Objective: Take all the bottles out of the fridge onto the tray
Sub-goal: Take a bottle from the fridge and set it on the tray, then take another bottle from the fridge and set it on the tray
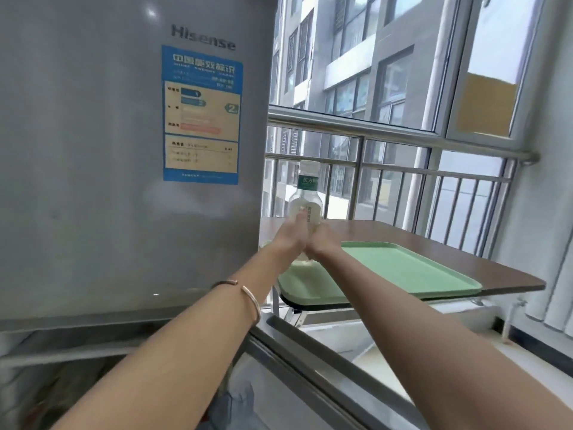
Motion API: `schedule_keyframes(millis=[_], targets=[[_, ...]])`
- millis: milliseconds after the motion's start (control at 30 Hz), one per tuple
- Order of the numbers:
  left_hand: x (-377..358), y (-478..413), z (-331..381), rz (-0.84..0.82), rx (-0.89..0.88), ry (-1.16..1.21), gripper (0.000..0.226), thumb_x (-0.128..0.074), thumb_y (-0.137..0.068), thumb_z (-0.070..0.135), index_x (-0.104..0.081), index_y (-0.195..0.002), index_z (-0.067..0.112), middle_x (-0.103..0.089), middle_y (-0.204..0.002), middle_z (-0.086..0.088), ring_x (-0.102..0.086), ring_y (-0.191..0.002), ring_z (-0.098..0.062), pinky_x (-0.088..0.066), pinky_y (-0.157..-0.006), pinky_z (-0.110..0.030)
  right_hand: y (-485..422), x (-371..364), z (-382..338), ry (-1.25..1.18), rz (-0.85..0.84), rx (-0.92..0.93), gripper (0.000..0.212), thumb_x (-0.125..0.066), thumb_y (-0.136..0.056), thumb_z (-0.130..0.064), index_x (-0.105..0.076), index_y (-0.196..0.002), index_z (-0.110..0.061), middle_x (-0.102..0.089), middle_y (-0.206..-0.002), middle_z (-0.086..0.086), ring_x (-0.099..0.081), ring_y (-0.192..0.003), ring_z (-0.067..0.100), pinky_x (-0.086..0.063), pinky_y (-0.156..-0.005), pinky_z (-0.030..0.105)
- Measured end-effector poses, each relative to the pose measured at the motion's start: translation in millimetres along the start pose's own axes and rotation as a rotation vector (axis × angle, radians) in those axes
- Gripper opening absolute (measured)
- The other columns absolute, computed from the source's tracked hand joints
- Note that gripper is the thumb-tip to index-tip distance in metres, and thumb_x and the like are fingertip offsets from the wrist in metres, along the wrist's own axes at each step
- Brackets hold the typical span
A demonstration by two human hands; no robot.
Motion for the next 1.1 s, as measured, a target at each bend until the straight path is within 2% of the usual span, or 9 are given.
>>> schedule_keyframes(millis=[133, 333, 433, 500, 567, 767, 933, 1000, 1100], targets=[[0.1, -16.2, -9.1, 0.022, 0.013, 0.059, 0.063, -0.021, -0.100, 0.049, -0.018, -0.153, 0.016, -0.041, -0.150, -0.015, -0.044, -0.133, -0.032, -0.039, -0.104, -0.038, -11.7, -9.4, -2.4, -0.018, -0.005, -0.046, 0.012, -0.057, -0.090, -0.018, -0.058, -0.086, -0.007, -0.060, -0.084, 0.011, -0.061, -0.081, 0.028, -0.044, -0.063, 0.031], [-2.2, -18.1, -12.5, 0.073, 0.026, 0.004, 0.074, -0.026, -0.092, 0.054, -0.011, -0.153, 0.015, -0.029, -0.155, -0.018, -0.037, -0.137, -0.036, -0.031, -0.113, -0.048, -20.0, -18.4, -2.9, -0.176, -0.036, -0.052, 0.062, -0.046, -0.081, -0.040, -0.051, -0.127, 0.002, -0.058, -0.128, 0.014, -0.059, -0.112, 0.032, -0.047, -0.098, 0.041], [0.5, 0.3, 2.9, 0.099, -0.048, -0.084, 0.071, -0.026, -0.093, 0.053, -0.023, -0.150, 0.011, -0.041, -0.148, -0.016, -0.044, -0.131, -0.034, -0.035, -0.110, -0.046, 13.7, 12.9, -15.0, -0.210, 0.141, -0.007, 0.037, -0.044, -0.095, -0.026, -0.049, -0.118, 0.003, -0.056, -0.097, 0.007, -0.051, -0.088, 0.021, -0.046, -0.085, 0.039], [9.1, 18.4, 23.3, 0.146, -0.139, -0.186, 0.056, -0.026, -0.098, 0.043, -0.045, -0.137, 0.008, -0.057, -0.131, -0.017, -0.055, -0.115, -0.031, -0.044, -0.092, -0.038, 36.4, 39.3, -28.1, -0.184, 0.277, 0.106, 0.016, -0.048, -0.092, -0.017, -0.057, -0.098, -0.005, -0.055, -0.075, -0.001, -0.051, -0.069, 0.018, -0.043, -0.065, 0.033], [25.3, 38.5, 43.3, 0.262, -0.200, -0.282, 0.047, -0.030, -0.097, 0.033, -0.058, -0.119, 0.003, -0.064, -0.116, -0.019, -0.060, -0.102, -0.033, -0.042, -0.075, -0.032, 60.0, 50.0, -48.0, -0.143, 0.311, 0.233, 0.016, -0.050, -0.083, -0.010, -0.063, -0.075, -0.009, -0.060, -0.064, 0.000, -0.055, -0.061, 0.018, -0.041, -0.054, 0.028], [86.2, 119.5, 49.7, 0.353, -0.056, -0.478, 0.038, -0.035, -0.092, 0.023, -0.064, -0.089, -0.003, -0.071, -0.086, -0.025, -0.070, -0.078, -0.038, -0.058, -0.075, -0.041, 127.8, 18.1, -97.4, -0.067, -0.039, 0.380, 0.026, -0.062, -0.076, -0.005, -0.061, -0.052, -0.014, -0.068, -0.058, 0.008, -0.064, -0.055, 0.022, -0.053, -0.056, 0.034], [131.6, 164.8, -7.8, -0.018, 0.447, -0.725, 0.029, -0.049, -0.090, 0.013, -0.062, -0.066, 0.006, -0.064, -0.075, -0.012, -0.057, -0.060, -0.019, -0.051, -0.066, -0.031, 166.7, -73.9, -110.0, 0.127, -0.475, 0.246, 0.033, -0.054, -0.089, -0.017, -0.060, -0.057, -0.009, -0.059, -0.040, 0.002, -0.060, -0.038, 0.014, -0.051, -0.046, 0.026], [168.9, 177.1, -46.9, -0.024, 0.617, -0.770, 0.025, -0.052, -0.092, 0.018, -0.064, -0.075, 0.004, -0.066, -0.085, -0.010, -0.062, -0.065, -0.017, -0.055, -0.069, -0.031, 195.6, -120.8, -113.5, 0.193, -0.735, 0.208, 0.030, -0.050, -0.095, -0.011, -0.065, -0.073, 0.002, -0.069, -0.057, 0.011, -0.067, -0.052, 0.019, -0.055, -0.054, 0.025], [204.8, 188.0, -100.4, 0.001, 0.755, -0.784, 0.034, -0.042, -0.096, 0.021, -0.063, -0.075, 0.003, -0.068, -0.089, -0.010, -0.065, -0.073, -0.020, -0.056, -0.072, -0.034, 219.7, -175.4, -108.0, 0.200, -0.862, 0.182, 0.021, -0.050, -0.098, -0.010, -0.067, -0.099, 0.003, -0.072, -0.095, 0.019, -0.062, -0.058, 0.023, -0.054, -0.057, 0.030]])
Point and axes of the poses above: each hand's wrist, its own y-axis away from the middle knuckle, its own x-axis out of the back of the hand, z = x × y, the point moved 6 cm from there along -y, towards the middle knuckle
